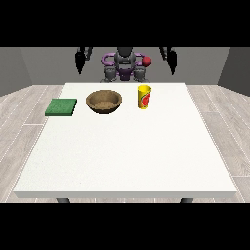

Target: Pick the cup and pour the ball into the bowl, then pick the bowl and place it on the pad

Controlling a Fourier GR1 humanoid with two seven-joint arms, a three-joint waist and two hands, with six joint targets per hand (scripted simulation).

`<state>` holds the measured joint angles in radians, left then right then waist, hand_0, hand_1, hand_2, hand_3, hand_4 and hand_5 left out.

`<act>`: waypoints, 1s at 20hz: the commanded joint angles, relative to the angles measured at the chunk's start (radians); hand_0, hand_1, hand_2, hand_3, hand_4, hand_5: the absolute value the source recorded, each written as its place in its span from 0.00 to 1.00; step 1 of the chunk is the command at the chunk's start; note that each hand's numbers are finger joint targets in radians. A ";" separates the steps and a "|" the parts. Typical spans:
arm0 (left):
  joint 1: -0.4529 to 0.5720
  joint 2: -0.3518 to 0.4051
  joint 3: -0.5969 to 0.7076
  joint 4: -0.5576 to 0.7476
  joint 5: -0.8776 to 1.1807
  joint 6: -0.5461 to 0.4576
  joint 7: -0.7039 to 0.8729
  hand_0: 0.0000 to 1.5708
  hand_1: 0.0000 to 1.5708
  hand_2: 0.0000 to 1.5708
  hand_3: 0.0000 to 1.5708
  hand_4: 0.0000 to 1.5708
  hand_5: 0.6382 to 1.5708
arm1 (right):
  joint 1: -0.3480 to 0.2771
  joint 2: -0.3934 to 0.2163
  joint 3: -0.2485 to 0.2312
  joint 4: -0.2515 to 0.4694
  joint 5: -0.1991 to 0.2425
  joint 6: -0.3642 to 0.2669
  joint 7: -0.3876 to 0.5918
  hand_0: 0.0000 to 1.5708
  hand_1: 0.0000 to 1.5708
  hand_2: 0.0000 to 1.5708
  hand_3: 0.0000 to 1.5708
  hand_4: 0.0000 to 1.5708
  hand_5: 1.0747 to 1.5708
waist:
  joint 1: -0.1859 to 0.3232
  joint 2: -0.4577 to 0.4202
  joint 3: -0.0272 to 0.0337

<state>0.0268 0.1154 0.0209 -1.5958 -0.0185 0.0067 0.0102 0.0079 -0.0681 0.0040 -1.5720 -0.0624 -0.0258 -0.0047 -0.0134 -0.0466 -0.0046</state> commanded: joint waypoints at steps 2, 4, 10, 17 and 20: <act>-0.015 0.025 0.005 -0.068 0.007 -0.008 0.051 0.00 0.00 0.00 0.00 0.00 0.99 | -0.013 -0.031 -0.008 -0.068 0.000 0.000 0.051 0.00 0.00 0.00 0.00 0.00 1.00 | -0.006 -0.169 0.0030; -0.021 0.032 0.005 -0.089 0.012 -0.012 0.078 0.00 0.00 0.00 0.00 0.00 0.99 | -0.015 -0.046 -0.010 -0.087 0.001 0.002 0.082 0.00 0.00 0.00 0.00 0.00 1.00 | -0.009 -0.218 0.0018; -0.119 -0.046 0.023 -0.210 0.139 0.024 0.232 0.00 0.00 0.00 0.00 0.00 0.99 | 0.000 -0.216 -0.214 -0.047 -0.199 0.201 0.045 0.00 0.00 0.00 0.00 0.00 1.00 | 0.007 -0.135 0.0053; -0.182 0.027 0.172 -0.057 0.186 -0.041 -0.020 0.00 0.00 0.00 0.00 0.00 0.97 | -0.057 -0.190 -0.212 -0.116 -0.205 0.216 0.034 0.00 0.00 0.00 0.00 0.00 1.00 | -0.045 0.046 0.0042; -0.205 0.024 0.169 -0.007 0.172 -0.044 -0.066 0.00 0.00 0.00 0.00 0.00 0.97 | -0.047 -0.169 -0.198 -0.086 -0.176 0.225 -0.009 0.00 0.00 0.00 0.00 0.00 1.00 | -0.046 0.081 0.0044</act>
<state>-0.1383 0.1316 0.1647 -1.6750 0.1606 -0.0267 0.0382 -0.0162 -0.2498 -0.2009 -1.6711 -0.2593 0.1962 0.0226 -0.0499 -0.0385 -0.0002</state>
